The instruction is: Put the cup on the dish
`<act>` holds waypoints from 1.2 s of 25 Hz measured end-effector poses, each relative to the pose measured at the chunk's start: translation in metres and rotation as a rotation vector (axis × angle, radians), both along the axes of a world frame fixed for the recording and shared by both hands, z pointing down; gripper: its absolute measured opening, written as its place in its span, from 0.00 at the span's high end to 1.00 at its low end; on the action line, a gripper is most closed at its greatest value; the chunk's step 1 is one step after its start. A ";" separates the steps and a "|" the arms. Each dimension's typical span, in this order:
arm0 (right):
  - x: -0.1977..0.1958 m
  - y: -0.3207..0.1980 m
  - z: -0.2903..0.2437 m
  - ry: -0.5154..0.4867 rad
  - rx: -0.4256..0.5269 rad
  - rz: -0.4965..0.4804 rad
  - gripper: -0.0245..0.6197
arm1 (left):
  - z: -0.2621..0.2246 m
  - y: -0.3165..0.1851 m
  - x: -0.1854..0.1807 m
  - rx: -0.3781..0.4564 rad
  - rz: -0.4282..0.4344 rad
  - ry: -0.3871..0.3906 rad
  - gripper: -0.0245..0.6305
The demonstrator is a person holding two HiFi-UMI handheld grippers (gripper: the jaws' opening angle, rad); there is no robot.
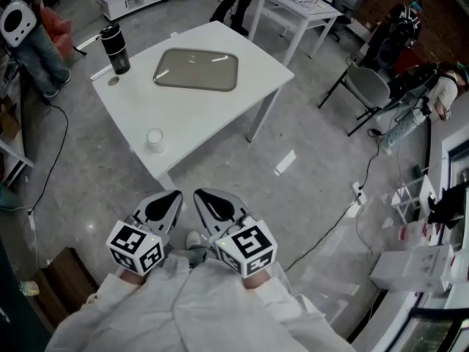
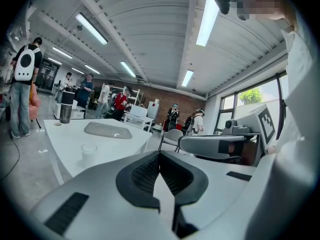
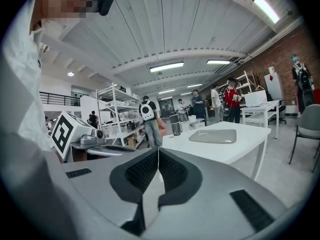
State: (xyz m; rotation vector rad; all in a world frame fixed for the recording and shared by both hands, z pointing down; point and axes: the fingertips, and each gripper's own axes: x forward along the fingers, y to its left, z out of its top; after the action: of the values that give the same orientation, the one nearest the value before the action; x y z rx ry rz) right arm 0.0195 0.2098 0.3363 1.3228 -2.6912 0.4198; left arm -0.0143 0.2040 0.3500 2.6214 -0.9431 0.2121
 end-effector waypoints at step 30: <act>-0.063 -0.120 0.031 0.023 -0.076 -0.109 0.94 | 0.025 -0.106 -0.050 -0.091 -0.067 -0.002 0.95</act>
State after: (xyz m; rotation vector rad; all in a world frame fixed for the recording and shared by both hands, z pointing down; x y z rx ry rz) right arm -0.0438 0.0901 0.3674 1.1472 -2.6837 0.4868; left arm -0.0648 0.0983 0.3754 2.5036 -0.9958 0.2354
